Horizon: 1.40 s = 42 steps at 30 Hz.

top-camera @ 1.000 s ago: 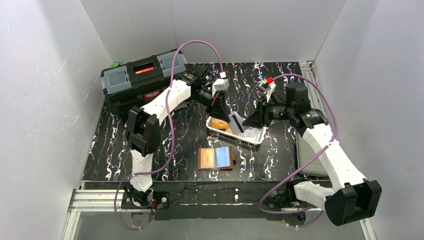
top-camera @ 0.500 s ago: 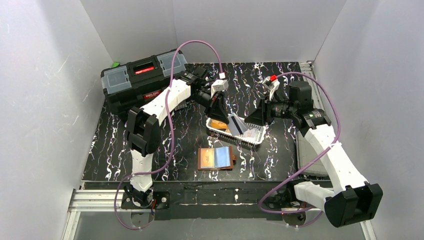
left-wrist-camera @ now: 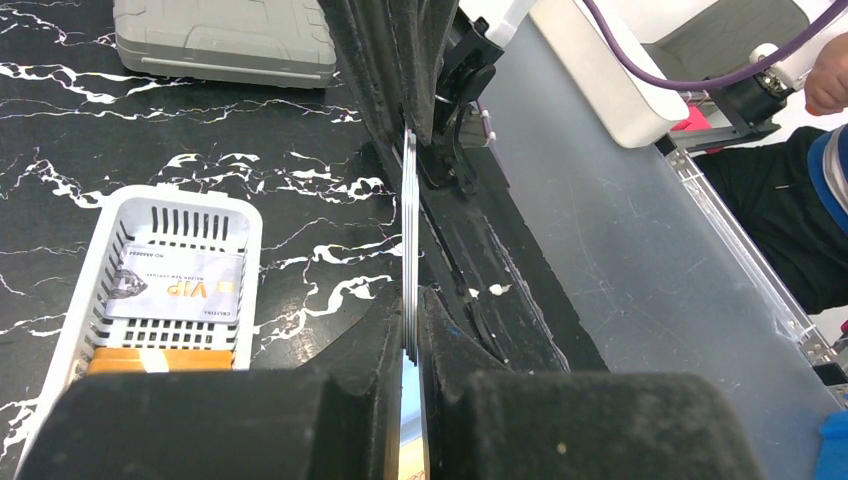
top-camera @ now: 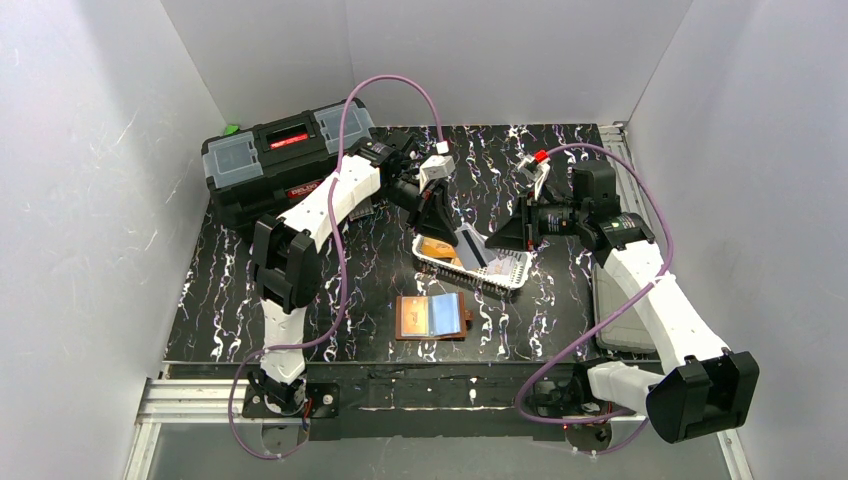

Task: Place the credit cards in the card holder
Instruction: Place the credit card in the storage box.

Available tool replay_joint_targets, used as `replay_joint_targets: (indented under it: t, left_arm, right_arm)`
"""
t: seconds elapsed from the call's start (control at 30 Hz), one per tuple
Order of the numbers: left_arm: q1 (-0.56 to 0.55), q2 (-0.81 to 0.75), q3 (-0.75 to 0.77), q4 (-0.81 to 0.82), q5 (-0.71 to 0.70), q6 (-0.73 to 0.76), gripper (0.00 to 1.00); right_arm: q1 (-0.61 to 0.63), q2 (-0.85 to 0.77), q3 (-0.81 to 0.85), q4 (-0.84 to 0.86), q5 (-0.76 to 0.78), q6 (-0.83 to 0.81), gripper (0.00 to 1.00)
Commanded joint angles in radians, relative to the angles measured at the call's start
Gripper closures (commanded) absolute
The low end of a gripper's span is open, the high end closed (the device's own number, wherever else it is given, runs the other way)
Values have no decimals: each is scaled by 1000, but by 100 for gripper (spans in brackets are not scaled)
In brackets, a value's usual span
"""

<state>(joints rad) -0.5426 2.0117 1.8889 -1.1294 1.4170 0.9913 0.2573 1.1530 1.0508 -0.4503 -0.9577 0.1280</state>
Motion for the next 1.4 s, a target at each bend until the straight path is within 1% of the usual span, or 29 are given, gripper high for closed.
replay_joint_targets:
  t: [0.0, 0.1, 0.27, 0.47, 0.5, 0.57, 0.67, 0.8, 0.97, 1.07, 1.23, 1.37]
  left_arm:
    - [-5, -74, 38, -69, 53, 64, 100]
    - [-7, -75, 42, -106, 52, 102, 100]
    - [-15, -75, 65, -187, 58, 178, 100]
    - [-22, -73, 88, -212, 72, 192, 100]
    - [-23, -70, 92, -214, 73, 191, 100]
    - [-24, -69, 96, -214, 78, 190, 100]
    - [-26, -66, 101, -200, 84, 173, 100]
    - [-26, -64, 101, -154, 90, 115, 100]
    - [-27, -66, 96, -135, 93, 87, 100]
    - [-26, -66, 95, -135, 92, 81, 100]
    - [-27, -65, 81, -116, 82, 73, 100]
    - [-26, -61, 37, -21, 39, 28, 100]
  right_arm:
    - [-4, -3, 10, 44, -49, 15, 88]
    - [-4, -10, 9, 53, -41, 21, 99]
    - [-6, -12, 8, 55, -27, 24, 99]
    - [-6, -2, 4, 52, -48, 22, 99]
    - [-5, 2, 4, 48, -53, 19, 98]
    - [-4, 9, 1, 50, -79, 19, 93]
    - [-1, 21, -5, 55, -100, 21, 87]
    - [31, 23, -11, 62, -67, 14, 80]
    - [83, 53, 15, 30, 15, -14, 80]
    - [107, 63, 32, 8, 59, -37, 84]
    - [111, 36, 34, 18, 127, -40, 98]
    - [108, -20, 23, 30, 258, -48, 99]
